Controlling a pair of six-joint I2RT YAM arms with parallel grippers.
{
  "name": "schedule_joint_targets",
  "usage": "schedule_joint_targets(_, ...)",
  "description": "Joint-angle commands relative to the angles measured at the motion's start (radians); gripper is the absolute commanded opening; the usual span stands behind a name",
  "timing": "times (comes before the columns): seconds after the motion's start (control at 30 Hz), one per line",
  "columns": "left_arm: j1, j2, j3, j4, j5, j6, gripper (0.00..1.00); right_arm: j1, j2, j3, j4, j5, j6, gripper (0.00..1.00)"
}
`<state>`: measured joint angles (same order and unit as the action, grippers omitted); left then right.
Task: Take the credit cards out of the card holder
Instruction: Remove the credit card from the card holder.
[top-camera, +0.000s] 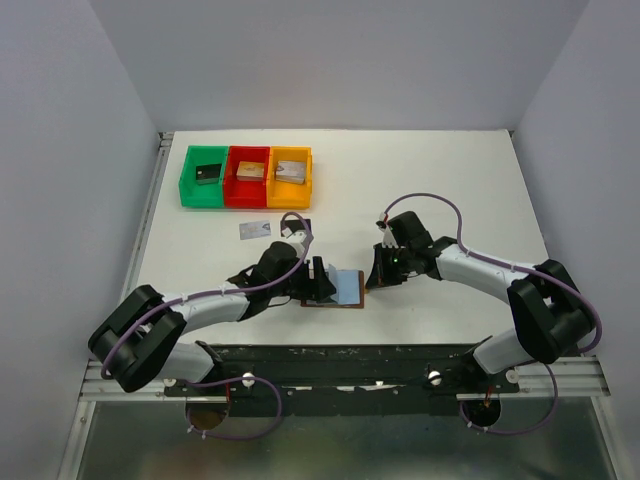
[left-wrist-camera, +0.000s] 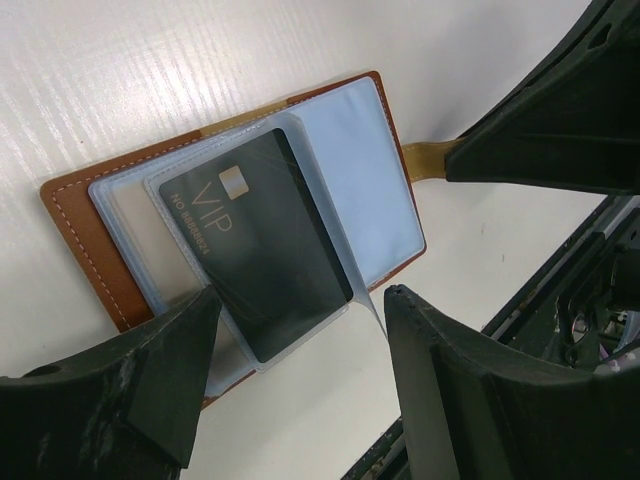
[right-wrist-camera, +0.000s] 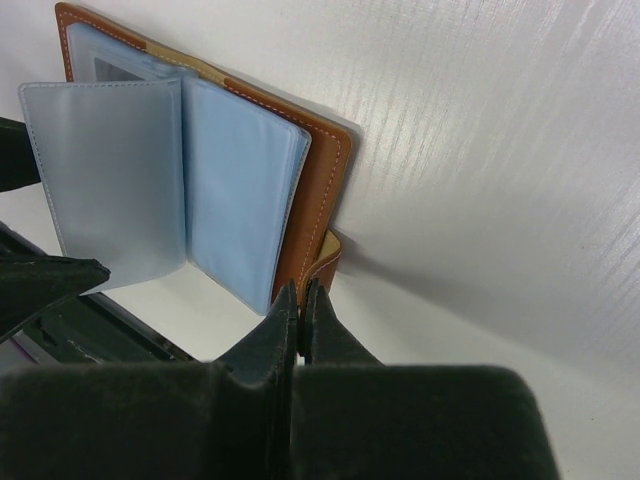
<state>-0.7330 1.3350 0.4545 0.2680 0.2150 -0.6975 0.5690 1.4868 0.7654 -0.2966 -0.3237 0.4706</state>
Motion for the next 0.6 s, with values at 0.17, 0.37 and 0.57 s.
schedule_joint_targets(0.17,-0.012,0.024,0.061,-0.001,0.024,0.036,0.75,0.0,-0.007,-0.008,0.002,-0.003,0.0,0.0)
schedule_joint_targets(0.37,-0.028,0.072,0.115,-0.016,0.044,0.052,0.75,-0.001,-0.017,-0.003,-0.01,0.0,-0.006,0.0)
schedule_joint_targets(0.57,-0.032,0.081,0.136,-0.029,0.046,0.061,0.75,-0.001,-0.017,-0.005,-0.013,0.005,-0.007,0.0)
